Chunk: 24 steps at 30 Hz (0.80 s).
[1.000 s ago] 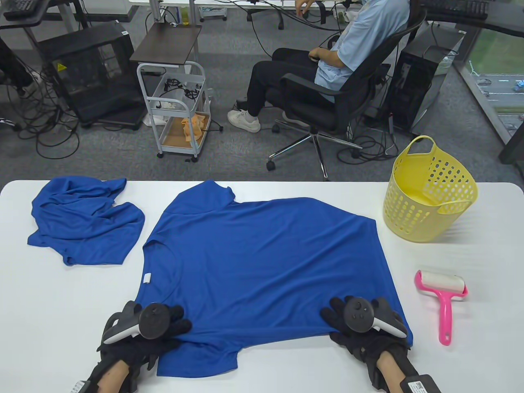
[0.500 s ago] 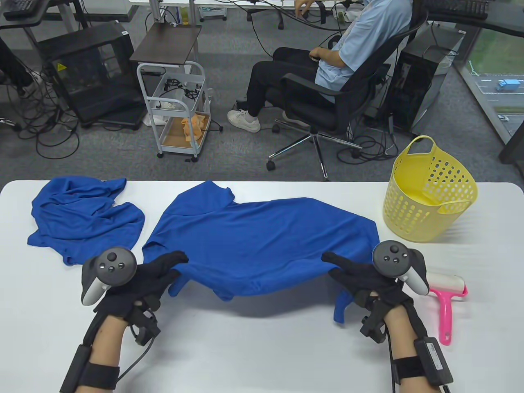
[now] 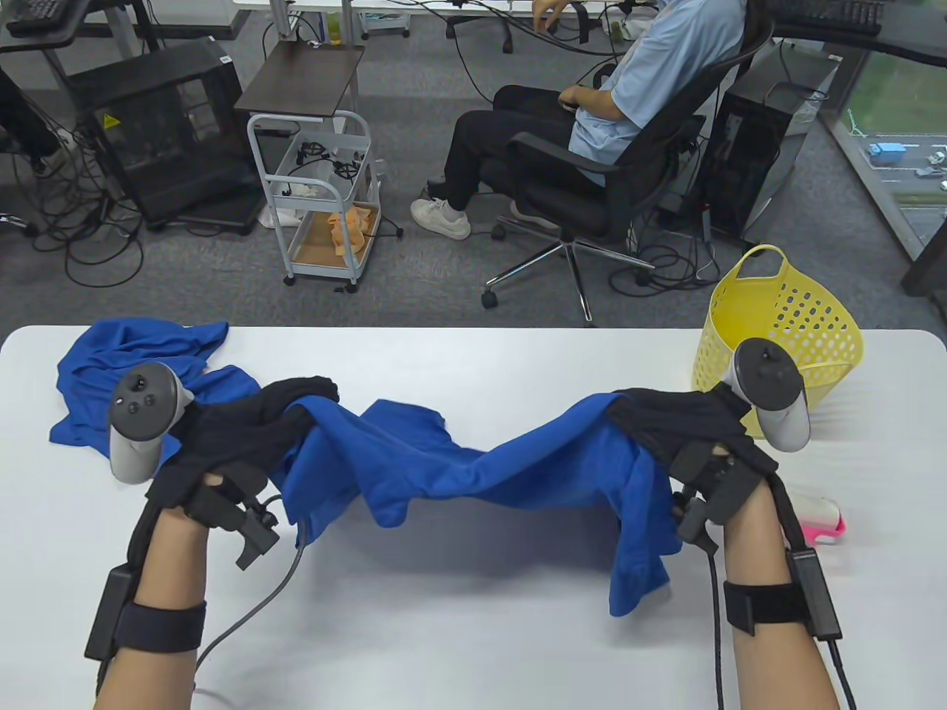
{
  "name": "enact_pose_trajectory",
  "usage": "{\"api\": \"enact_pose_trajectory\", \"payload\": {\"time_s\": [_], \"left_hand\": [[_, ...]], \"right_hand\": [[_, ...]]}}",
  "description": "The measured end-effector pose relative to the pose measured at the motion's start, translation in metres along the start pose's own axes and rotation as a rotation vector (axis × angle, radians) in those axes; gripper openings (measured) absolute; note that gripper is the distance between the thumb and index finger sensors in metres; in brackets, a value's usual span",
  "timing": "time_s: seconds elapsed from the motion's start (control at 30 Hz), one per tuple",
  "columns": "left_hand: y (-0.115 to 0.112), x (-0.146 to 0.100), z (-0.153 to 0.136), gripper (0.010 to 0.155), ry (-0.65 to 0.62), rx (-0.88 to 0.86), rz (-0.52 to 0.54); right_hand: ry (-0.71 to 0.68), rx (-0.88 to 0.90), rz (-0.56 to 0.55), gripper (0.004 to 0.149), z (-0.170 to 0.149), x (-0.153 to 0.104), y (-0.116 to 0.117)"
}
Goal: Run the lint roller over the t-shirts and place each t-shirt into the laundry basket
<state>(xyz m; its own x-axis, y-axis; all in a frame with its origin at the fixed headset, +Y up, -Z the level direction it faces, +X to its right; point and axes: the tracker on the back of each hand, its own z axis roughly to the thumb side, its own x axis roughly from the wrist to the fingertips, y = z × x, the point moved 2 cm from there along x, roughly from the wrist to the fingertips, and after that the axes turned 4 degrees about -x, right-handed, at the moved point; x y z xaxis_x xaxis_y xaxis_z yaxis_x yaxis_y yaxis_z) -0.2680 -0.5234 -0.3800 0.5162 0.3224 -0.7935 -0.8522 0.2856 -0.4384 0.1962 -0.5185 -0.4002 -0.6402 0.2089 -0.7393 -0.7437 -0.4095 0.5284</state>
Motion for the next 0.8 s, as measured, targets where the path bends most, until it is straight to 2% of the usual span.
{"api": "enact_pose_trajectory", "payload": {"time_s": [0.13, 0.23, 0.33, 0.37, 0.43, 0.47, 0.53, 0.57, 0.63, 0.67, 0.77, 0.8], "left_hand": [[0.016, 0.018, 0.025, 0.050, 0.016, -0.204, -0.100], [0.034, 0.034, 0.035, 0.049, 0.059, -0.290, -0.127], [0.053, 0.056, 0.017, 0.050, 0.263, -0.255, -0.066], [0.059, 0.064, 0.001, 0.050, 0.382, -0.160, -0.030], [0.067, 0.071, -0.024, 0.049, 0.528, 0.029, 0.033], [0.070, 0.073, -0.040, 0.047, 0.587, 0.141, 0.081], [0.074, 0.075, -0.066, 0.048, 0.674, 0.254, 0.123], [0.072, 0.075, -0.079, 0.053, 0.681, 0.280, 0.141], [0.070, 0.070, -0.097, 0.064, 0.615, 0.375, 0.247], [0.069, 0.064, -0.107, 0.065, 0.577, 0.429, 0.299], [0.055, 0.045, -0.131, 0.062, 0.592, 0.430, 0.231], [0.047, 0.035, -0.141, 0.061, 0.598, 0.432, 0.189]], "right_hand": [[-0.081, 0.085, 0.072, 0.050, 0.037, 0.004, -0.014], [-0.072, 0.101, 0.062, 0.051, 0.043, 0.011, -0.031], [0.096, 0.044, -0.017, 0.051, 0.017, 0.026, -0.050], [0.195, -0.068, -0.062, 0.050, 0.000, 0.034, -0.056], [0.352, -0.268, -0.110, 0.048, -0.030, 0.045, -0.060], [0.434, -0.391, -0.147, 0.047, -0.050, 0.051, -0.058], [0.524, -0.554, -0.205, 0.047, -0.077, 0.060, -0.051], [0.593, -0.658, -0.251, 0.050, -0.094, 0.065, -0.043], [0.672, -0.781, -0.337, 0.071, -0.117, 0.068, -0.030], [0.681, -0.850, -0.368, 0.074, -0.127, 0.068, -0.025], [0.665, -0.886, -0.319, 0.072, -0.146, 0.068, -0.003], [0.633, -0.909, -0.263, 0.070, -0.151, 0.065, 0.010]]}}
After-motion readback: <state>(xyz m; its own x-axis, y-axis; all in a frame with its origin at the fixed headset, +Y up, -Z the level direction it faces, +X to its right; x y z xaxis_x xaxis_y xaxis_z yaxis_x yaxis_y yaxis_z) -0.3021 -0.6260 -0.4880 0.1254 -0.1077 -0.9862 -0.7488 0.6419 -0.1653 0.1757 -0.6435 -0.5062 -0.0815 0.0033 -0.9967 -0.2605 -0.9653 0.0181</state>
